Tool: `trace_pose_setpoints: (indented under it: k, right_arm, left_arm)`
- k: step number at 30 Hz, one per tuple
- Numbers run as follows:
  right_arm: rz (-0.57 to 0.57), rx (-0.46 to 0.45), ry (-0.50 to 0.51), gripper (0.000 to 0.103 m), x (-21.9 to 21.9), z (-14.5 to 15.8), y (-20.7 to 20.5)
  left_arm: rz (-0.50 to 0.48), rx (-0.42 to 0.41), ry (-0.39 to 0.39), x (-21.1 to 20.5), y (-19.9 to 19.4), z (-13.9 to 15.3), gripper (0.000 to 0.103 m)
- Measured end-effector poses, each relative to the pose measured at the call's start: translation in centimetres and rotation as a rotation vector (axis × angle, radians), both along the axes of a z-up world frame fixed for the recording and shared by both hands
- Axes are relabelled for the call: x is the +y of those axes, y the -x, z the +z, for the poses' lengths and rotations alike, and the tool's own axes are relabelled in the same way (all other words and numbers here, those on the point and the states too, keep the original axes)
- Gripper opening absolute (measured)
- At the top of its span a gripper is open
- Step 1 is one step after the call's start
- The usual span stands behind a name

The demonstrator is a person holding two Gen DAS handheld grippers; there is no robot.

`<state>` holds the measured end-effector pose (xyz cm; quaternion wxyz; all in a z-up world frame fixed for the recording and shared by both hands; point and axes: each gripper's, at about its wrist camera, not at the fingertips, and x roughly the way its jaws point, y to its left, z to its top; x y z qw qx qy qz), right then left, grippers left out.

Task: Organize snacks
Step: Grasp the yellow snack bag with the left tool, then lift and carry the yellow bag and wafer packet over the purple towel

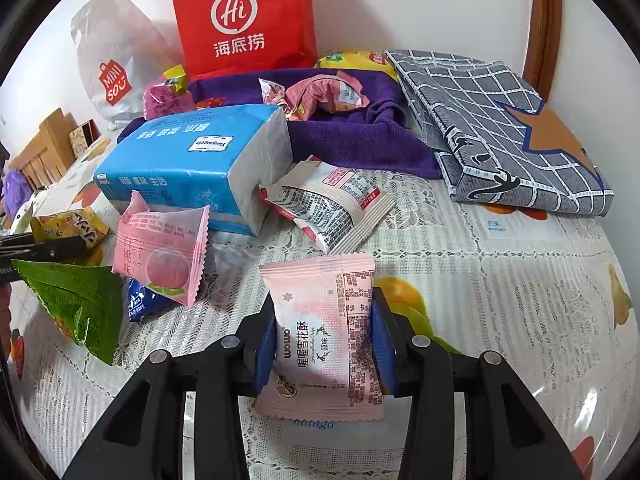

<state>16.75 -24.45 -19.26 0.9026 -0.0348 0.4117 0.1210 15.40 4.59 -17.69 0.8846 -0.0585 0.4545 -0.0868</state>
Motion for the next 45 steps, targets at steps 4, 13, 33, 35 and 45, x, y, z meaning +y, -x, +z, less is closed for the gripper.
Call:
trace_pose_setpoints:
  k: [4,13,33,35,45]
  right_arm:
    - [0.0,0.0,0.001,0.043,0.0,0.0,0.0]
    - [0.011,0.003,-0.003,0.048,0.1,0.0,0.0]
    - [0.003,-0.009,0.029,0.042,0.2,0.0,1.2]
    - [0.001,-0.007,0.016,0.041,-0.1,0.1,1.1]
    - [0.001,-0.005,0.015,0.041,-0.2,0.1,1.2]
  left_arm:
    - [0.016,-0.055,-0.008,-0.1,0.8,-0.2,0.04]
    - [0.05,-0.073,-0.057,-0.8,1.0,-0.4,0.04]
    - [0.046,-0.068,-0.12,-1.5,1.0,-0.4,0.04]
    - [0.046,-0.068,-0.119,-1.5,1.0,-0.4,0.04]
    - [0.045,-0.068,-0.115,-1.5,1.1,-0.4,0.04]
